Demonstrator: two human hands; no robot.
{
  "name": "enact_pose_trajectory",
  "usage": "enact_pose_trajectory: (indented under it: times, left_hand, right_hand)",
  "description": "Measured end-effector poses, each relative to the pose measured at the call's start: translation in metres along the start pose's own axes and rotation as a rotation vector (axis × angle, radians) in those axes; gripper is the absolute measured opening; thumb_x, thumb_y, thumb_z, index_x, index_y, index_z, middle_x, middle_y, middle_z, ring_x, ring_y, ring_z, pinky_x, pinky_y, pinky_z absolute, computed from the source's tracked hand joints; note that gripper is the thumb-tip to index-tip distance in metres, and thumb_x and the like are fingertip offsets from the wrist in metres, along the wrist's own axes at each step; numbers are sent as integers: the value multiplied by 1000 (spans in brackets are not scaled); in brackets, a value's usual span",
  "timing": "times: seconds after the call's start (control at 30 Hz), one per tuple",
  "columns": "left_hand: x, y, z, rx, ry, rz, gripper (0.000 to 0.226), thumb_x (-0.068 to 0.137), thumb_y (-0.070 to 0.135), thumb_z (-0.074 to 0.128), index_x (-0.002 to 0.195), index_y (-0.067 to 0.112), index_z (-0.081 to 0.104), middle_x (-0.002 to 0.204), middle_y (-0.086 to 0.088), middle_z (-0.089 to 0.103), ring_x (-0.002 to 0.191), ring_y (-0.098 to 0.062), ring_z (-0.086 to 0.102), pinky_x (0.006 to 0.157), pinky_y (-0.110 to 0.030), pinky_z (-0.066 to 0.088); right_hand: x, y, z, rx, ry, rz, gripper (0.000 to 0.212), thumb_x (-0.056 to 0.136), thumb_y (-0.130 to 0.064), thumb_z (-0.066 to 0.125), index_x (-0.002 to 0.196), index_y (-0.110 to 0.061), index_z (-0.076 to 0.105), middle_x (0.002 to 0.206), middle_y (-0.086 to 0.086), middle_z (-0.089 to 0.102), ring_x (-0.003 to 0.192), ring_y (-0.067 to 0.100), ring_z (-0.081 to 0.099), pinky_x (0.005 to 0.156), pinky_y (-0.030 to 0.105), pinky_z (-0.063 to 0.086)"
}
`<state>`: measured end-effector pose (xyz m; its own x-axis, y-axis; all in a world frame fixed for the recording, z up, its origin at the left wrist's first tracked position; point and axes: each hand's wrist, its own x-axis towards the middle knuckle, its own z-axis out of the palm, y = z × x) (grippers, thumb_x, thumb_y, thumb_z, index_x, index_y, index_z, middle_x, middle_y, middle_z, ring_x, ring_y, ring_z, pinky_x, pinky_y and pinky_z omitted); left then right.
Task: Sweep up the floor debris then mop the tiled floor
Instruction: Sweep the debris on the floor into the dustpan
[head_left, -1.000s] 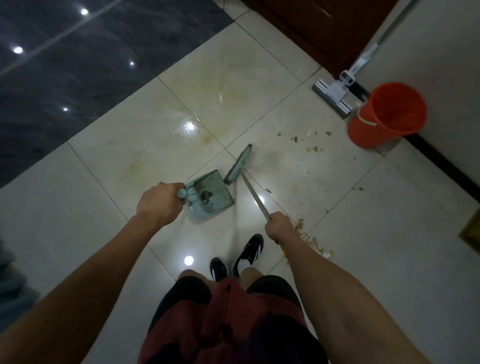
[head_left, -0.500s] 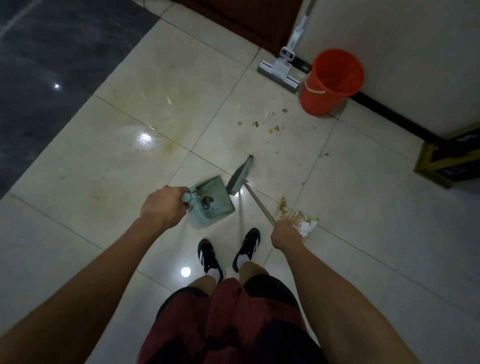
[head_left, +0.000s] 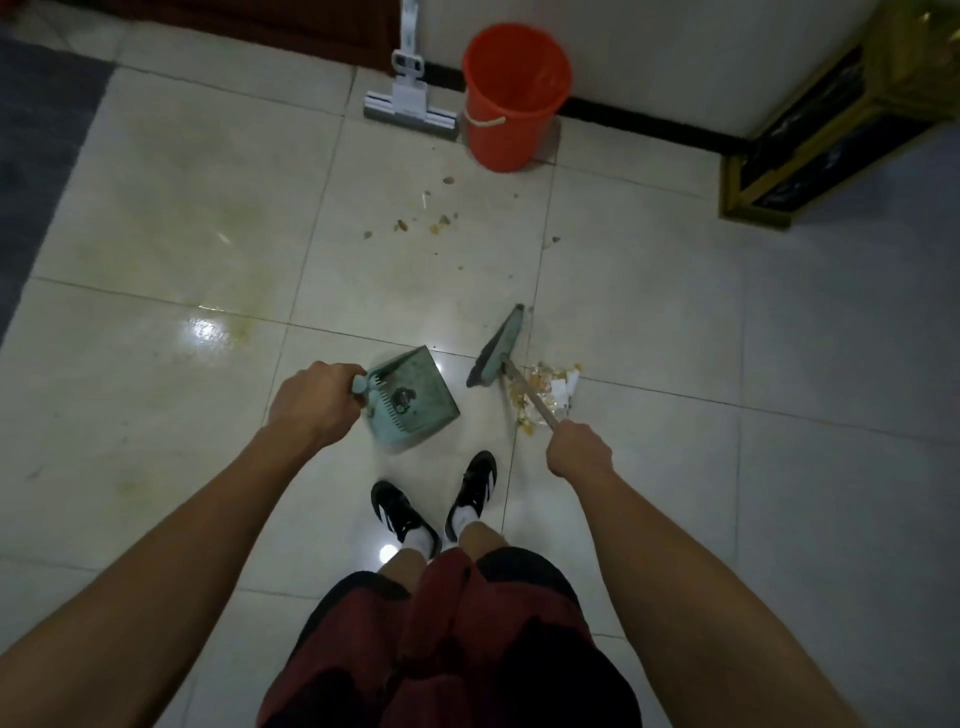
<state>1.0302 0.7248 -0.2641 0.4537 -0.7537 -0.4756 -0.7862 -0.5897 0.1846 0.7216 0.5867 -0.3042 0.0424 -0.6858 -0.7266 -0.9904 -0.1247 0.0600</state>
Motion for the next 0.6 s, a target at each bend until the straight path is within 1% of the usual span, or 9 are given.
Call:
enact_pose_trajectory:
  times: [0.07, 0.17, 0.23, 0.33, 0.47, 0.57, 0.6]
  left_hand:
    - [6, 16, -6, 24, -13, 27, 15, 90, 30, 64, 103, 32, 71, 94, -7, 72, 81, -32, 67, 68, -35, 54]
    - [16, 39, -17, 49, -8, 57, 13, 90, 30, 63, 100, 29, 72, 95, -9, 71, 83, -34, 66, 70, -37, 55]
    - [22, 51, -25, 54, 0, 69, 13, 89, 29, 64, 99, 28, 72, 96, -10, 71, 85, -35, 66, 72, -38, 55]
    - [28, 66, -36, 79, 15, 84, 12, 89, 30, 65, 99, 28, 72, 96, -10, 71, 86, -35, 66, 71, -38, 55]
    - [32, 71, -48, 65, 44, 66, 8, 89, 32, 66, 94, 29, 71, 91, -7, 71, 80, -33, 65, 68, -37, 54]
    - [33, 63, -58, 32, 78, 38, 6, 88, 32, 66, 93, 30, 70, 89, -7, 71, 78, -33, 65, 66, -36, 52]
    - [33, 58, -62, 21, 87, 24, 5, 88, 31, 67, 92, 31, 70, 88, -7, 71, 77, -33, 64, 64, -36, 50]
  right_hand:
    - [0, 12, -6, 37, -1, 15, 33, 94, -11, 49, 125, -9, 58, 124, 11, 62, 110, 26, 62, 85, 32, 49]
    - [0, 30, -15, 92, 19, 23, 30, 93, -11, 48, 121, -10, 59, 120, 10, 62, 105, 25, 63, 75, 28, 45]
    - [0, 40, -18, 128, 35, 25, 30, 93, -12, 47, 121, -10, 58, 118, 10, 62, 103, 25, 64, 72, 28, 44]
    - [3, 48, -25, 156, 40, 32, 33, 93, -12, 48, 124, -10, 58, 117, 9, 62, 102, 26, 63, 73, 29, 46]
    - [13, 44, -38, 182, 55, -11, 30, 94, -15, 49, 123, -11, 58, 119, 11, 62, 102, 27, 63, 81, 33, 52]
    - [22, 29, -53, 189, 50, -53, 33, 94, -15, 51, 126, -9, 58, 130, 15, 56, 101, 28, 63, 76, 33, 52]
    - [25, 22, -58, 191, 53, -69, 33, 93, -14, 51, 126, -9, 58, 130, 14, 56, 103, 28, 63, 77, 33, 51]
